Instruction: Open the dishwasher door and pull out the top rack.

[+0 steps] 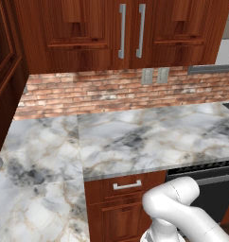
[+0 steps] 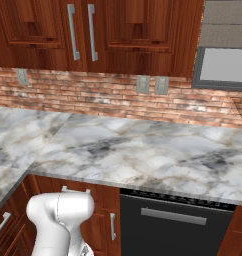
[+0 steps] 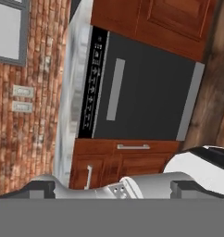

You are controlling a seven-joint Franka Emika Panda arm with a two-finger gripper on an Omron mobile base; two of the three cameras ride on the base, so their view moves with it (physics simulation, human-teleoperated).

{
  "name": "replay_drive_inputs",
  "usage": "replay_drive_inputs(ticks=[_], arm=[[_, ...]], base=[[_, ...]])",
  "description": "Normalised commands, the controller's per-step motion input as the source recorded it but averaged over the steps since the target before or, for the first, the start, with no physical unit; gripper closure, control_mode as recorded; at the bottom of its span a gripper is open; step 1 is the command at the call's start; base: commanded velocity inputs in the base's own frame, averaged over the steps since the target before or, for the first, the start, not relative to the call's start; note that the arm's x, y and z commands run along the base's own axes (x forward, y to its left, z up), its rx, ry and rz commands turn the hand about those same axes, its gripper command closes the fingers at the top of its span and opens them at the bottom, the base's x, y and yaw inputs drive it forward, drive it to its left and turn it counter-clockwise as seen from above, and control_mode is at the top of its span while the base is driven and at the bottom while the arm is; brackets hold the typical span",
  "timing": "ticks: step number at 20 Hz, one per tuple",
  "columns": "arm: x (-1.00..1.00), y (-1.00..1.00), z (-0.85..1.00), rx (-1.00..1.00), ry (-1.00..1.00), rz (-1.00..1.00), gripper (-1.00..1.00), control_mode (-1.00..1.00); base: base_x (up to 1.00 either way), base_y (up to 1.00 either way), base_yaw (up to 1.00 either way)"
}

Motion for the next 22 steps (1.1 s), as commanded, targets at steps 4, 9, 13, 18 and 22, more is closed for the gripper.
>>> replay_drive_inputs(ticks=[4, 9, 13, 18, 22], arm=[[-0.01, -0.03, -0.10, 0.01, -0.01, 0.07, -1.00, -1.00], [-0.02, 0.00, -0.11, 0.02, -0.02, 0.05, -1.00, -1.00], [0.00, 0.00, -0.11, 0.03, -0.03, 0.03, -1.00, -1.00], [0.00, -0.01, -0.04, 0.02, -0.03, 0.01, -1.00, -1.00], [0.04, -0.01, -0.06, 0.00, -0.03, 0.00, -1.00, -1.00]], base=[[0.00, 0.00, 0.00], [0.00, 0.00, 0.00], [0.00, 0.00, 0.00], [0.00, 0.00, 0.00], [0.00, 0.00, 0.00]])
